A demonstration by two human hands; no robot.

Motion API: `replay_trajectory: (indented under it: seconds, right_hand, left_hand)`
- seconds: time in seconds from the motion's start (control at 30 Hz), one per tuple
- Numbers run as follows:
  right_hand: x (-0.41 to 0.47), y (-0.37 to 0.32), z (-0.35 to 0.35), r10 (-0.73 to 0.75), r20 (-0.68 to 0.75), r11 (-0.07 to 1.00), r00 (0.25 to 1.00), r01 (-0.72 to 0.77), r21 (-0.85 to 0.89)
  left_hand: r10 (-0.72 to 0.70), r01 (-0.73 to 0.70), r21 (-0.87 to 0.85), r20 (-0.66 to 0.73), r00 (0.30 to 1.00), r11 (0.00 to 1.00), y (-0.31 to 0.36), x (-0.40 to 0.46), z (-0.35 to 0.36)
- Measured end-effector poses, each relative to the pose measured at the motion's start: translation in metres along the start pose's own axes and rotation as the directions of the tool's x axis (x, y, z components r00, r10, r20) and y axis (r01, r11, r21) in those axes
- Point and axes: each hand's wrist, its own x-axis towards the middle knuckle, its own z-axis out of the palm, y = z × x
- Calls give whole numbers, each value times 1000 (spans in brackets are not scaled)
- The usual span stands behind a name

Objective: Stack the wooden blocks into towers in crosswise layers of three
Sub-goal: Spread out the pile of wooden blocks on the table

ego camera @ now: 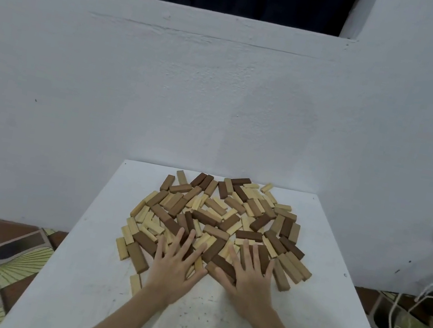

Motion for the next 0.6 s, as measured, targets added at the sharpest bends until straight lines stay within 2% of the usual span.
replay_trajectory:
  seconds: [0.13, 0.33, 0.43, 0.6]
  right_hand:
    - [13, -2, -2, 14, 22, 1000, 1000, -14, 17]
    - [25, 0, -4, -34, -46, 999, 998, 36, 41]
    - [24, -3, -10, -38, -24, 999, 999, 39, 36]
    - [17, -5, -15, -77, -60, 996, 995, 79, 40]
  left_hand:
    - [0, 0, -9, 52, 999, 1000, -3, 14, 1]
    - [3, 2, -33, 129, 992, 999, -3, 27, -3]
    - [-1, 4, -37, 95, 996, 999, -5, 26, -3]
    - [-7, 4, -41, -67, 998, 999, -6, 12, -12]
